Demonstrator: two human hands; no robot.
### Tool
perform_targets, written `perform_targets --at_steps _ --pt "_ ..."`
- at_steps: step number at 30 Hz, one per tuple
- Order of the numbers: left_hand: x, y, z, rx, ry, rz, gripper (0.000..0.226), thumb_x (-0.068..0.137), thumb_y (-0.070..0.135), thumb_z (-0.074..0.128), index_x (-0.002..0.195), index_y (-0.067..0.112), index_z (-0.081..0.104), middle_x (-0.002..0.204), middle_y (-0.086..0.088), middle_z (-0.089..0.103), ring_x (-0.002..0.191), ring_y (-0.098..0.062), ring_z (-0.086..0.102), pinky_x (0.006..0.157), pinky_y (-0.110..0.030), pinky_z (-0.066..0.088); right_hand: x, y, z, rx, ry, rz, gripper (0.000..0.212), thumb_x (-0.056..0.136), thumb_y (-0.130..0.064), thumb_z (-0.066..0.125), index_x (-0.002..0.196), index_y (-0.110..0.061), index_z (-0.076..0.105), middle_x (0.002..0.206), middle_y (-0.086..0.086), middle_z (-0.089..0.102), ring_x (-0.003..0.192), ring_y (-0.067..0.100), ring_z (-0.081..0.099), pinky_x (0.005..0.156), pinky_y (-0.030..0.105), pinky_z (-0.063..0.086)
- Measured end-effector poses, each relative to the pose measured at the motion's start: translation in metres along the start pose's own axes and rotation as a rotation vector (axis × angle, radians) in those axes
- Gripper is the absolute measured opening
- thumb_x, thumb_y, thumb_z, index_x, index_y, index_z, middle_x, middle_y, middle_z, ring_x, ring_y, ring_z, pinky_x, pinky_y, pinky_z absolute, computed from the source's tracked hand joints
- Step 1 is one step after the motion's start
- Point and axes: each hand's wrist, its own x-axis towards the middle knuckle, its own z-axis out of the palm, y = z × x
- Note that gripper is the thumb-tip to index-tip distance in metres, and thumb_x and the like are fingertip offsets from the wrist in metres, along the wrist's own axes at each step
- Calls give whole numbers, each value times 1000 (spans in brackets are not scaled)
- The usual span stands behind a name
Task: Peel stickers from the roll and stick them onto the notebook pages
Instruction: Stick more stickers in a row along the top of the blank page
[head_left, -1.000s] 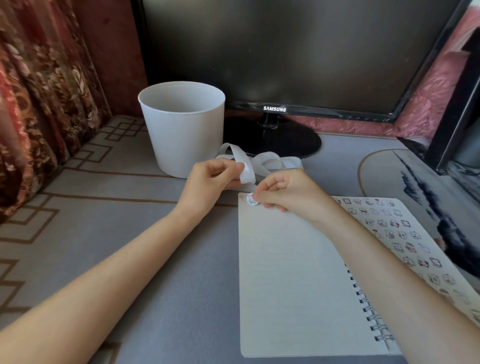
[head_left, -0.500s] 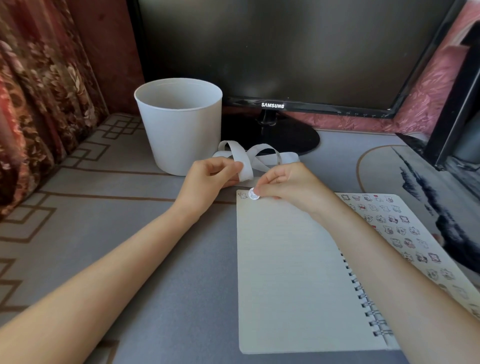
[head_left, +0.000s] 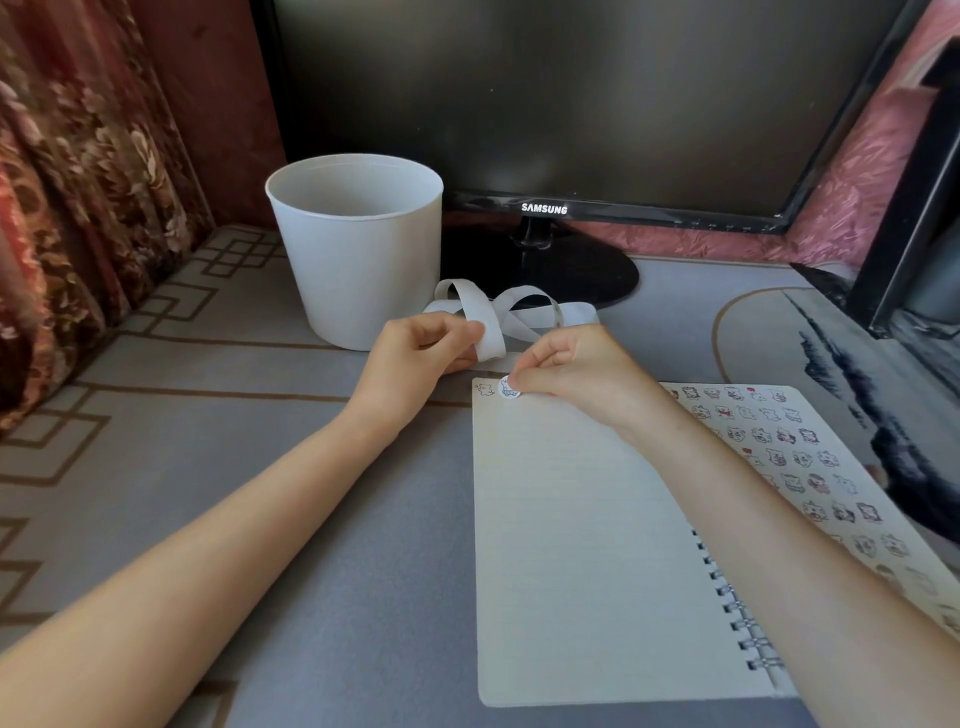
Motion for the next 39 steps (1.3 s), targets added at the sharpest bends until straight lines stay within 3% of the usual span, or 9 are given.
perform_targets --at_steps 15,24,31,37,39 --pt "0 -1 0 9 2 -1 19 91 16 60 78 4 67 80 -7 66 87 -19 68 92 -28 53 0 1 3 -27 26 -9 8 73 -13 76 75 -13 69 80 8 72 69 13 60 67 28 45" --pt "1 -3 -1 17 8 -2 21 91 17 60 80 1 68 84 -10 68 92 -25 68 94 -32 52 2 3 6 -83 43 -46 10 77 -12 73 72 -17 65 65 -6 62 58 3 54 48 10 40" --pt "1 -5 0 17 -1 -1 20 92 16 59 78 4 68 83 -9 67 88 -20 68 93 -30 52 1 5 6 -119 50 -88 8 77 -13 75 77 -12 67 64 -5 61 56 4 53 51 15 39" --pt "3 -7 -1 29 6 4 24 92 17 59 86 -5 68 92 -21 68 89 -21 68 93 -32 52 3 7 4 -96 42 -66 21 76 -18 78 90 -17 63 70 -8 59 63 4 54 55 17 36" --pt "3 -7 -1 32 5 0 23 92 17 60 85 -4 68 92 -21 68 90 -22 68 94 -33 52 4 8 3 -101 49 -65 16 77 -19 77 89 -17 66 70 -7 61 60 0 55 52 13 36"
